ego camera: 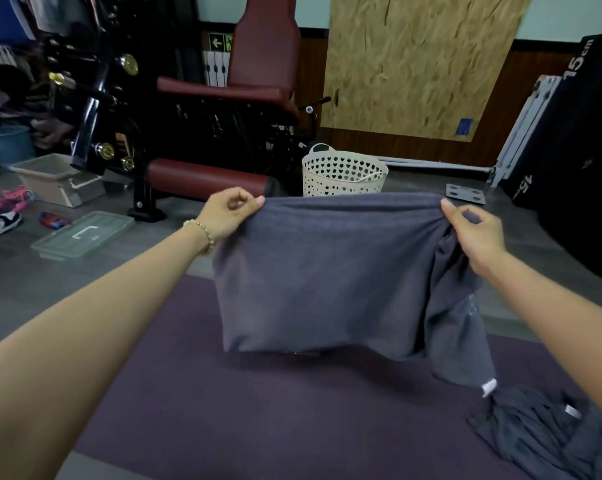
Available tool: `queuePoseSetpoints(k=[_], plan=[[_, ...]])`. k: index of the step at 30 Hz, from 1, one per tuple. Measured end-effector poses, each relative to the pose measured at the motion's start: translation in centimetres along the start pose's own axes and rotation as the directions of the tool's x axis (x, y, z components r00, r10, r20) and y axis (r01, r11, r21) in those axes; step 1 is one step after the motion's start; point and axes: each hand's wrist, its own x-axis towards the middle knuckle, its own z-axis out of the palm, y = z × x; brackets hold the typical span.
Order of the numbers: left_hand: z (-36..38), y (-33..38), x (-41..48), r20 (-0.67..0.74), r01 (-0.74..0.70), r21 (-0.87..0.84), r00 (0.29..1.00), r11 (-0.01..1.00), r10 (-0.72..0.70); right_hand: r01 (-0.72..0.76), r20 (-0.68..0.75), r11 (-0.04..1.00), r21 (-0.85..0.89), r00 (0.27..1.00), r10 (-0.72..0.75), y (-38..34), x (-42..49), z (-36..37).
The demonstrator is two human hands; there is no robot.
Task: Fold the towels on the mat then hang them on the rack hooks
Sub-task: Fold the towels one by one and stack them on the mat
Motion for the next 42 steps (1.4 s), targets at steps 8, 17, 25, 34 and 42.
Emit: queuePoseSetpoints(k=[8, 17, 25, 34, 42], plan=[[0.4, -4.2, 1.9, -0.098, -0.042, 0.041, 0.994, 0.998, 0.046, -0.1, 0.102, 0.986, 0.131, 0.991, 0.087, 3.1, 1.1, 4.1], [7.3, -23.3, -8.7, 0.225, 0.323, 0.258, 0.897, 0.911, -0.381, -0.155, 0.625, 0.905, -0.396, 0.677, 0.389, 24.1, -12.2, 9.0], [13.9, -31.4, -13.5, 0.274, 0.584, 0.365, 0.677, 0.725, -0.683, -0.327, 0.608, 0.706, -0.628, 0.36, 0.707, 34.4, -14.9, 8.5], [30.2, -29.4, -9.8, 0.504, 0.337, 0.431, 0.679, 0.837, -0.533, -0.465, 0.324, 0.636, -0.616, 0.587, 0.742, 42.6, -12.1, 4.2], [39.3, -32.7, -12.1, 0.59, 0.152, 0.574, 0.605, 0.805, -0.535, -0.662, 0.12, 0.609, -0.437, 0.628, 0.769, 47.4, -13.3, 4.3]])
